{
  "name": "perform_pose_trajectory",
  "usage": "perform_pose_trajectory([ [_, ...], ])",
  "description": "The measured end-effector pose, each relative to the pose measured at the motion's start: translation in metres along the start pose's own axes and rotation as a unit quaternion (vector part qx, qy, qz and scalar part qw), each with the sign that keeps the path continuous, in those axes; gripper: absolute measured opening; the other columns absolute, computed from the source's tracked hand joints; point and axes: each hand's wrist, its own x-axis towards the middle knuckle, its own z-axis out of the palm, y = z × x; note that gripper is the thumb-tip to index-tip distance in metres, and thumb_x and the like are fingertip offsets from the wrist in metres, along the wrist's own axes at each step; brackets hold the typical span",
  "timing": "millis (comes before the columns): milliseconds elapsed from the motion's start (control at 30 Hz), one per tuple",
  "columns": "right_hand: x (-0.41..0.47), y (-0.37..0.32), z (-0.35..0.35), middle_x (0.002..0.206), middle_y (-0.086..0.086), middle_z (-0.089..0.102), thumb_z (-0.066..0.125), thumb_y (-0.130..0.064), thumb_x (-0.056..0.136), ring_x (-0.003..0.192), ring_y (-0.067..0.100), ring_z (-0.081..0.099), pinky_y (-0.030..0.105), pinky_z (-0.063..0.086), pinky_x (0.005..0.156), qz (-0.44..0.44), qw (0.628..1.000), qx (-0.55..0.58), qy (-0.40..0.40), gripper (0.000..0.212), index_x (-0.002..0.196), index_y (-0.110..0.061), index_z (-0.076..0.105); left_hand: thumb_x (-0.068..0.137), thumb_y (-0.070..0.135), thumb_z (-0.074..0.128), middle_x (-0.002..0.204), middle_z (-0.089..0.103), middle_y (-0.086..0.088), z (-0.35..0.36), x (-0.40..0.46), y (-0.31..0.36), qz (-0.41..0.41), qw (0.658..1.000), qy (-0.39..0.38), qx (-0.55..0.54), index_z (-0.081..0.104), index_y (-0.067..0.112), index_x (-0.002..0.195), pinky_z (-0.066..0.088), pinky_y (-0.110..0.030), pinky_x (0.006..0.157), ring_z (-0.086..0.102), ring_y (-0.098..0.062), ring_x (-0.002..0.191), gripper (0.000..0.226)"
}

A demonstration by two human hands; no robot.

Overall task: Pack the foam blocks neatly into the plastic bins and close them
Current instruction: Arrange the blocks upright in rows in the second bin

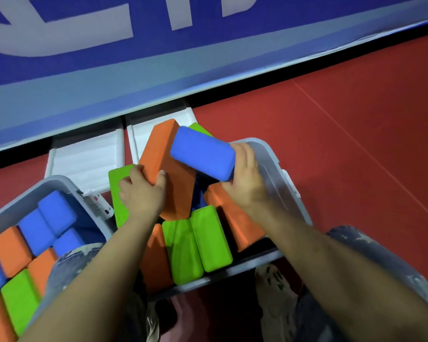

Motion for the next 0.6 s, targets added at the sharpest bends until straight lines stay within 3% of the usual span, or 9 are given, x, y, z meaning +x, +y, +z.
perform_pose_trajectory([
  [67,-0.02,0.001,0.018,0.124,0.025,0.055,0.079,-0.002,0.056,0.117,0.04,0.053,0.042,0.044,0.098,-0.043,0.998,-0.044,-0.011,0.08,0.125,-0.002,0.039,0.088,0.029,0.06,0.146,0.031,-0.027,-0.003,-0.002,0.001,0.098,0.991,0.049,0.078,0.043,0.007,0.139,0.013,-0.056,0.113,0.028,-0.041,0.137,0.057],
  [133,-0.03,0.003,0.025,0.123,0.027,0.054,0.08,-0.003,0.055,0.12,0.038,0.045,0.045,0.048,0.096,-0.073,0.996,-0.055,-0.006,0.082,0.124,-0.002,0.036,0.088,0.027,0.055,0.148,0.033,-0.025,-0.004,-0.005,0.004,0.284,0.953,0.063,0.08,0.048,0.008,0.138,0.014,-0.055,0.112,0.03,-0.041,0.137,0.053],
  [200,-0.032,0.009,0.027,0.125,0.024,0.049,0.08,-0.001,0.052,0.118,0.035,0.041,0.048,0.048,0.094,-0.099,0.994,-0.05,0.007,0.083,0.123,0.0,0.037,0.093,0.034,0.043,0.15,0.037,-0.017,-0.001,-0.007,0.008,0.419,0.905,-0.002,0.079,0.051,0.015,0.137,0.017,-0.051,0.113,0.031,-0.037,0.139,0.049],
  [233,-0.033,0.012,0.026,0.126,0.023,0.045,0.081,-0.002,0.051,0.116,0.036,0.043,0.049,0.049,0.092,-0.108,0.993,-0.048,0.001,0.084,0.122,0.001,0.037,0.094,0.039,0.036,0.151,0.037,-0.011,0.002,-0.008,0.009,0.445,0.889,-0.046,0.098,0.051,0.02,0.138,0.017,-0.052,0.114,0.03,-0.034,0.141,0.05],
  [333,-0.045,0.017,0.024,0.121,0.024,0.054,0.088,-0.011,0.049,0.107,0.039,0.058,0.046,0.052,0.086,-0.109,0.99,-0.068,-0.065,0.084,0.119,-0.001,0.042,0.093,0.054,0.02,0.152,0.037,0.006,0.012,-0.011,0.012,0.412,0.892,-0.105,0.156,0.047,0.035,0.139,0.01,-0.056,0.115,0.027,-0.024,0.142,0.057],
  [467,-0.057,0.034,0.026,0.127,0.015,0.053,0.069,0.0,0.073,0.109,0.036,0.059,0.044,0.05,0.091,-0.067,0.98,-0.037,-0.186,0.056,0.126,-0.006,0.051,0.086,0.058,0.036,0.132,0.051,-0.001,0.031,-0.015,0.014,0.413,0.883,-0.077,0.211,0.061,0.034,0.124,0.018,-0.067,0.106,0.043,-0.03,0.125,0.052],
  [533,-0.06,0.042,0.028,0.129,0.015,0.049,0.057,0.005,0.08,0.114,0.034,0.054,0.041,0.045,0.097,0.067,0.981,0.005,-0.181,0.048,0.127,-0.006,0.052,0.08,0.054,0.049,0.131,0.049,-0.005,0.04,-0.016,0.013,0.401,0.885,-0.068,0.229,0.065,0.032,0.116,0.023,-0.069,0.103,0.042,-0.034,0.122,0.045],
  [600,-0.064,0.062,0.031,0.124,0.018,0.05,0.052,0.0,0.082,0.111,0.036,0.054,0.04,0.044,0.095,0.268,0.951,0.004,-0.152,0.042,0.124,-0.005,0.052,0.077,0.049,0.055,0.13,0.049,-0.008,0.045,-0.017,0.012,0.381,0.897,-0.066,0.212,0.067,0.028,0.109,0.029,-0.068,0.102,0.042,-0.036,0.119,0.04],
])
